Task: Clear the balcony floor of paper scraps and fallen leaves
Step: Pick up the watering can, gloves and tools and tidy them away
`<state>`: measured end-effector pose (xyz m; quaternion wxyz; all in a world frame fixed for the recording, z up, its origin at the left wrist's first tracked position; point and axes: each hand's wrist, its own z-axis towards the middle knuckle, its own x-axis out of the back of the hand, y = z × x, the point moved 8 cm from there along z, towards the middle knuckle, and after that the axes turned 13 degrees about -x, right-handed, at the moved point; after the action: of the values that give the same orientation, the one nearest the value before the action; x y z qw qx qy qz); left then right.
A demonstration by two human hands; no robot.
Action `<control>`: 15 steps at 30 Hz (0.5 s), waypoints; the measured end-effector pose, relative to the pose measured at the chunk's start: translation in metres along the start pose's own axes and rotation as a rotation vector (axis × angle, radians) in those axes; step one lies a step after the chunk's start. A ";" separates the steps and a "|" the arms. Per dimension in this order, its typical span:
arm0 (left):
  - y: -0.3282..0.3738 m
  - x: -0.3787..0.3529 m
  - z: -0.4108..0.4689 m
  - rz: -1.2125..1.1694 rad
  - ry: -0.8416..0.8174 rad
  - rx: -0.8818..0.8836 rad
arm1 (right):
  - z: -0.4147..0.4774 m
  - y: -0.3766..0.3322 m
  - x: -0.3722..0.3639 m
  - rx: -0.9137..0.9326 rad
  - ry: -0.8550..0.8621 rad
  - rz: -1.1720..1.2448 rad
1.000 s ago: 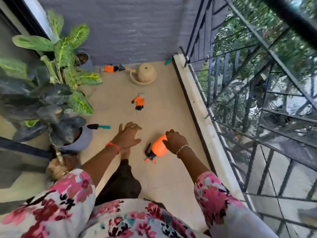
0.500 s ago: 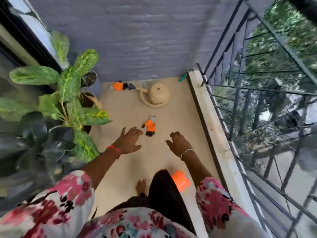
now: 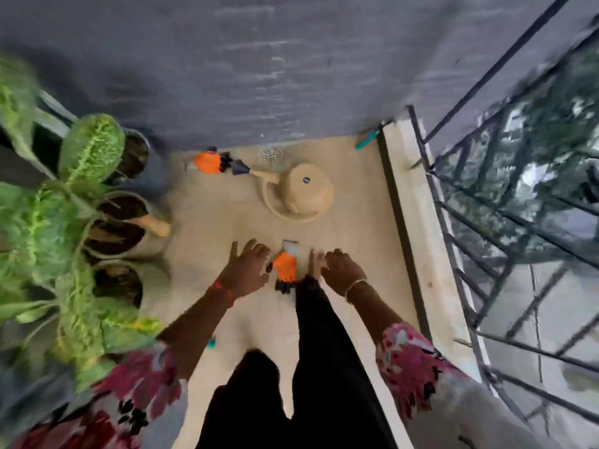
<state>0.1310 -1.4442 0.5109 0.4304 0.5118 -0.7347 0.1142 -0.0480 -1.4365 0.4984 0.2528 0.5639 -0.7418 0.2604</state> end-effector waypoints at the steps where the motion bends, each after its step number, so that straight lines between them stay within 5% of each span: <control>1: -0.014 0.001 0.037 -0.032 0.004 0.002 | 0.038 -0.009 0.004 0.022 -0.024 -0.037; 8: -0.105 -0.044 0.224 -0.009 -0.128 0.078 | 0.243 -0.037 -0.034 0.070 -0.202 -0.173; 15: -0.188 -0.119 0.375 0.182 -0.308 -0.069 | 0.410 -0.043 -0.110 0.083 -0.239 -0.170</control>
<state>0.1101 -1.6788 0.1440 0.3178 0.4396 -0.8387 0.0478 -0.0136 -1.6441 0.1269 0.1601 0.6617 -0.7048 0.1996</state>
